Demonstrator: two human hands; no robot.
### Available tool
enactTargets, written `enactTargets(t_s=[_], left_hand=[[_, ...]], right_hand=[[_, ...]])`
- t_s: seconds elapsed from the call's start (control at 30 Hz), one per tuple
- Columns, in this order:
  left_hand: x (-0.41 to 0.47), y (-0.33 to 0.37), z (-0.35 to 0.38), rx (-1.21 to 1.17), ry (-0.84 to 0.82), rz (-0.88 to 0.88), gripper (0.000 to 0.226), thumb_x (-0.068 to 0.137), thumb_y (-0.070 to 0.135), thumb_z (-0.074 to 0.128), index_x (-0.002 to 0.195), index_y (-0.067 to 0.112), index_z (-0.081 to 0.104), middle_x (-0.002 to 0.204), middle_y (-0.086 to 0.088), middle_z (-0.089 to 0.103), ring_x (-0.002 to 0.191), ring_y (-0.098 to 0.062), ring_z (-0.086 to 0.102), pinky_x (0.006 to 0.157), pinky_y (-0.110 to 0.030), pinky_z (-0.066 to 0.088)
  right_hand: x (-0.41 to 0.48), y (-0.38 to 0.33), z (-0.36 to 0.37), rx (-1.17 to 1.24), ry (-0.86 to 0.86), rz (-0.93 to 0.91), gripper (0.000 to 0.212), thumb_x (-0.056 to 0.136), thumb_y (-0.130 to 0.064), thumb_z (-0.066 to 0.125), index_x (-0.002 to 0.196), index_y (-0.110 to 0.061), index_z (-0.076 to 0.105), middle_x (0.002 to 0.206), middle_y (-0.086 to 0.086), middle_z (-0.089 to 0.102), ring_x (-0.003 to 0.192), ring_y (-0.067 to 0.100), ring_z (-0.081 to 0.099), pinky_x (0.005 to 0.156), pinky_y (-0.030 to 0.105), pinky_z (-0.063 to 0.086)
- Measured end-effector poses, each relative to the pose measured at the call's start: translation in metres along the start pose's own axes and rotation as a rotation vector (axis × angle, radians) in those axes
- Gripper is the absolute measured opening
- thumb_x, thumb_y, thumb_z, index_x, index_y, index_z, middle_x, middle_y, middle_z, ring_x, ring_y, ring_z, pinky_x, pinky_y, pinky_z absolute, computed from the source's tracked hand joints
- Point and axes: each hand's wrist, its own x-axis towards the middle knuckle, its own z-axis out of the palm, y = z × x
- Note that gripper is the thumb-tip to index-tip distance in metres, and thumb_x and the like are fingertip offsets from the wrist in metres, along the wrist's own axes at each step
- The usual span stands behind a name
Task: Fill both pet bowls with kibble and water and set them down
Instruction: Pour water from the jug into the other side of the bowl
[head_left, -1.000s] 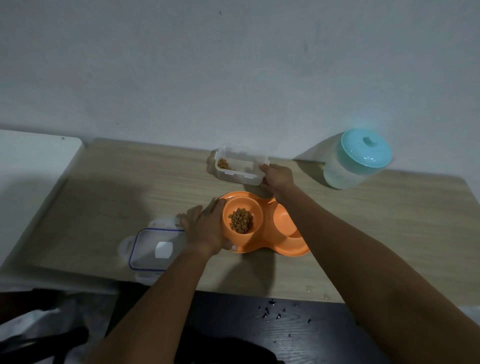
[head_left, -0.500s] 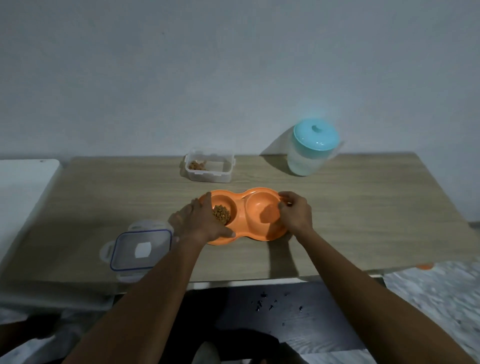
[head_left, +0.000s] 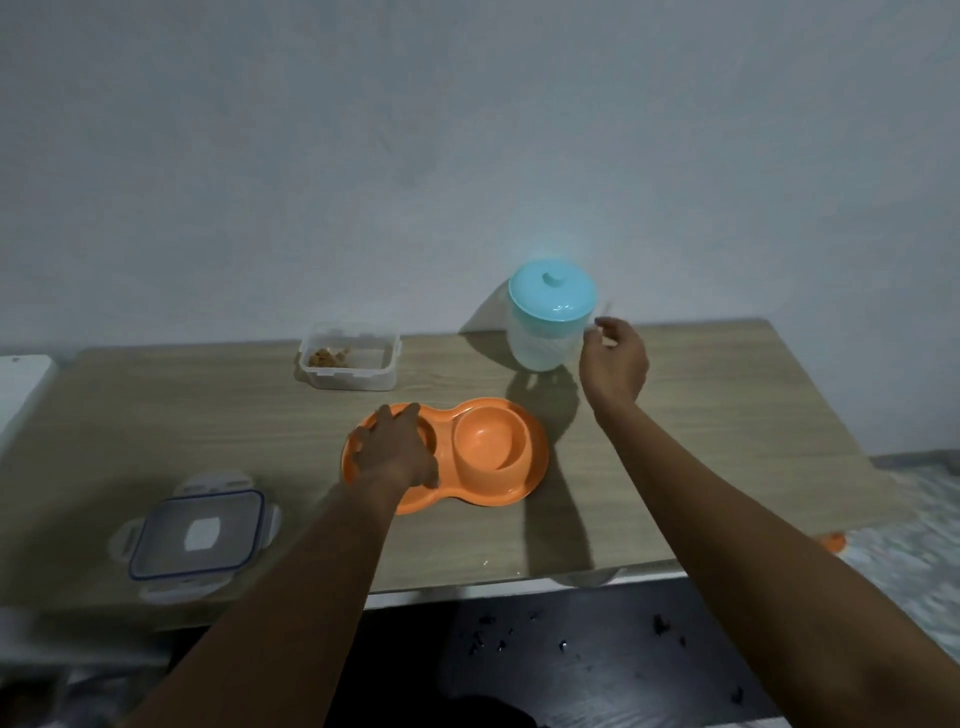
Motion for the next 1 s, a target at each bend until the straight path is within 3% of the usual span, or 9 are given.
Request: enactTargets(t_s=[0.07,0.2,0.3,0.37,0.47,0.57,0.63,0.83,1.0], left_hand=[[0.005,0.002,0.003,0.006,0.008,-0.012,0.128,0.047,0.032,0.094,0.153,0.032,0.023,0.159,-0.01,0.02,0.147,-0.041,0.019,0.113,-0.06,0.027],[0.011,0.003,0.007,0.009,0.032,-0.038,0.129,0.04,0.031,0.096,0.15,0.034,0.028,0.155,-0.007,0.03,0.144,-0.041,0.025,0.11,-0.062,0.031],[0.015,0.002,0.01,0.02,0.045,-0.029,0.13,0.038,0.033,0.095,0.15,0.034,0.03,0.155,-0.01,0.031,0.145,-0.04,0.025,0.11,-0.062,0.031],[0.014,0.003,0.01,0.01,0.039,-0.03,0.13,0.039,0.031,0.096,0.15,0.033,0.03,0.158,-0.013,0.027,0.145,-0.042,0.024,0.112,-0.06,0.029],[0.011,0.004,0.009,-0.01,0.034,-0.04,0.129,0.04,0.028,0.096,0.151,0.033,0.03,0.16,-0.013,0.022,0.144,-0.044,0.024,0.112,-0.061,0.029],[0.009,0.004,0.01,-0.029,0.036,-0.042,0.128,0.041,0.026,0.096,0.151,0.033,0.03,0.16,-0.012,0.02,0.145,-0.044,0.022,0.112,-0.062,0.027],[0.009,0.002,0.01,-0.03,0.039,-0.038,0.128,0.042,0.026,0.096,0.151,0.033,0.03,0.16,-0.012,0.021,0.145,-0.043,0.021,0.111,-0.062,0.027],[0.005,0.005,0.01,-0.021,0.036,-0.065,0.123,0.05,0.023,0.095,0.152,0.034,0.028,0.162,-0.008,0.016,0.144,-0.046,0.017,0.112,-0.06,0.03],[-0.003,0.013,0.003,-0.006,0.018,-0.084,0.122,0.055,0.023,0.094,0.153,0.035,0.023,0.163,-0.006,0.008,0.145,-0.046,0.014,0.11,-0.063,0.03]], right_hand=[[0.026,-0.011,-0.001,0.002,-0.011,-0.005,0.038,0.1,-0.034,0.054,0.136,-0.021,0.06,0.139,0.005,0.059,0.118,0.022,0.06,0.097,0.03,0.043],[0.066,-0.018,0.003,-0.051,-0.233,0.008,0.057,0.103,-0.05,0.044,0.149,-0.017,0.048,0.153,0.01,0.049,0.134,0.027,0.052,0.112,0.041,0.04],[0.083,-0.016,0.01,-0.116,-0.306,0.001,0.069,0.092,-0.063,0.047,0.129,-0.008,0.065,0.133,0.014,0.062,0.112,0.028,0.061,0.101,0.045,0.05],[0.085,-0.011,0.011,-0.165,-0.289,0.013,0.073,0.084,-0.071,0.05,0.117,-0.008,0.065,0.117,0.01,0.064,0.101,0.026,0.062,0.089,0.042,0.051],[0.077,-0.001,0.009,-0.044,-0.309,0.1,0.074,0.08,-0.075,0.061,0.101,-0.004,0.067,0.097,0.01,0.068,0.085,0.022,0.06,0.075,0.036,0.047],[0.068,0.005,0.011,0.083,-0.343,0.162,0.059,0.077,-0.072,0.07,0.086,-0.013,0.067,0.097,0.008,0.07,0.089,0.021,0.064,0.078,0.037,0.052],[0.06,0.005,0.012,0.174,-0.341,0.204,0.053,0.075,-0.066,0.076,0.093,-0.018,0.064,0.106,0.004,0.069,0.095,0.02,0.064,0.086,0.039,0.055],[0.035,0.014,-0.002,0.287,-0.225,0.254,0.043,0.074,-0.055,0.083,0.074,-0.016,0.065,0.087,0.006,0.068,0.079,0.018,0.06,0.07,0.035,0.048],[0.014,0.019,-0.032,0.31,-0.174,0.228,0.032,0.083,-0.044,0.08,0.074,-0.018,0.065,0.081,-0.001,0.068,0.079,0.015,0.062,0.067,0.03,0.049]])
